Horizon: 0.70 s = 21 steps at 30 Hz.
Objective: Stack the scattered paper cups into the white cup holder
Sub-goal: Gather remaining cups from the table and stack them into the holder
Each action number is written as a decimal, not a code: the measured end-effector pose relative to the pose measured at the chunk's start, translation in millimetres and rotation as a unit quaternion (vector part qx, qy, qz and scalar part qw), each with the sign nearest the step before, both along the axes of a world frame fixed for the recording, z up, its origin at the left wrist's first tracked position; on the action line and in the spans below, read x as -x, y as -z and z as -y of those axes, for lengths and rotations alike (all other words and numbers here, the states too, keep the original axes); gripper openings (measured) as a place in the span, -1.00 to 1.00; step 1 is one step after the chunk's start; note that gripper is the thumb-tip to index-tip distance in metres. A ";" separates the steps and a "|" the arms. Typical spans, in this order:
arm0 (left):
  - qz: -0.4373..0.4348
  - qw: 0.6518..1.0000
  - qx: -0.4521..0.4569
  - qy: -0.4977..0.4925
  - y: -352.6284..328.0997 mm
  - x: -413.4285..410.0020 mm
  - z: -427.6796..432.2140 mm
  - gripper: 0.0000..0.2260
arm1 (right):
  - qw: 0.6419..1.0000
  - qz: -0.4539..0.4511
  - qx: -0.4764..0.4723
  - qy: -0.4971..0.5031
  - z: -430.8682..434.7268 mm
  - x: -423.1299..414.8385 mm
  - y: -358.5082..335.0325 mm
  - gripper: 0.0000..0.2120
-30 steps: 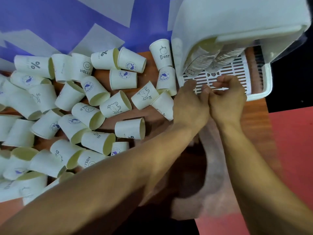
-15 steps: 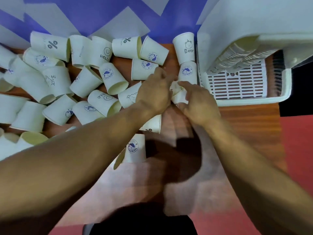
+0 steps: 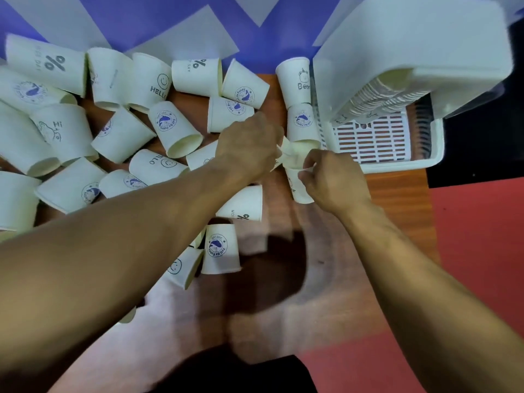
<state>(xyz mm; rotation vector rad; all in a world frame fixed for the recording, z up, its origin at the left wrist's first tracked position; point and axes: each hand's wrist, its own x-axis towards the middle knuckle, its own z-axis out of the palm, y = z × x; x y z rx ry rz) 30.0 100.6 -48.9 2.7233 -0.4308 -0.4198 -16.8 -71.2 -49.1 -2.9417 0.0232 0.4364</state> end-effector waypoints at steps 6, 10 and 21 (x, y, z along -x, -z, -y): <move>0.022 0.997 0.069 -0.033 -22.3 19.3 -1.5 -0.78 | 0.997 0.077 -0.007 0.010 12.8 24.2 -30.5 -0.83; 0.061 0.982 0.165 -0.066 -31.5 32.9 4.1 -0.81 | 0.988 0.144 -0.047 0.040 25.4 36.2 -53.7 -0.83; 0.246 0.940 0.230 -0.060 -45.5 48.4 101.2 -0.87 | 0.947 0.274 -0.132 0.105 97.4 25.6 -66.2 -0.85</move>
